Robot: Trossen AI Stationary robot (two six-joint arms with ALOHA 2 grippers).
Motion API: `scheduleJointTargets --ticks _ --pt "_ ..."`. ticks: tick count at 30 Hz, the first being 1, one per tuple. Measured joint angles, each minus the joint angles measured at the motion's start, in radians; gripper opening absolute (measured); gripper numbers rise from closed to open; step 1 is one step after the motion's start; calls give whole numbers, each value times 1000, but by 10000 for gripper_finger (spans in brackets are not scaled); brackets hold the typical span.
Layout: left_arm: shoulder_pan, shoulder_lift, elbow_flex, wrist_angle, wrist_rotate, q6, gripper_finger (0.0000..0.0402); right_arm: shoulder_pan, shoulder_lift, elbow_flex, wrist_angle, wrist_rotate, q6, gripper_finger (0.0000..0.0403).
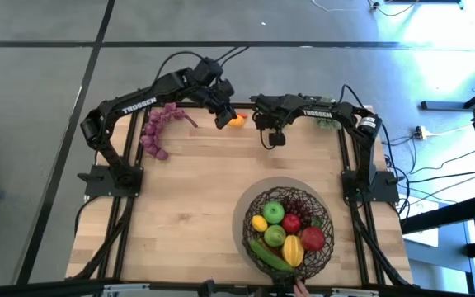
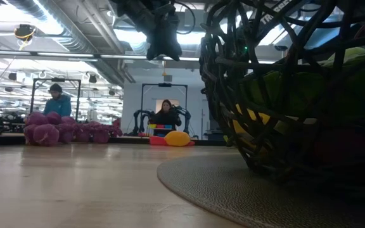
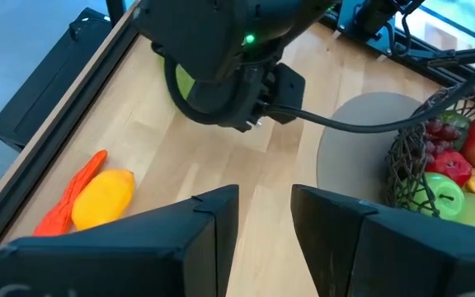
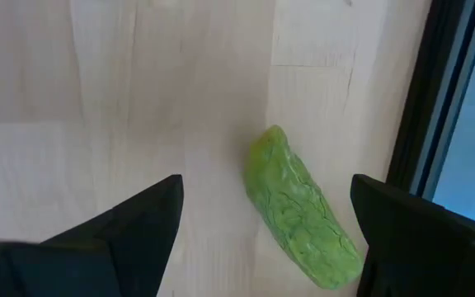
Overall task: Build produce basket
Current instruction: Put the green cucumber into the wire basket
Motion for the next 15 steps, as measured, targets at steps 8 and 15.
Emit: scheduleJointTargets --ticks 8,15 --pt "-8 0 0 0 -1 2 103 0 0 0 6 -3 -52 308" --pt "-8 0 0 0 -2 0 103 15 0 0 1 -26 -22 261"
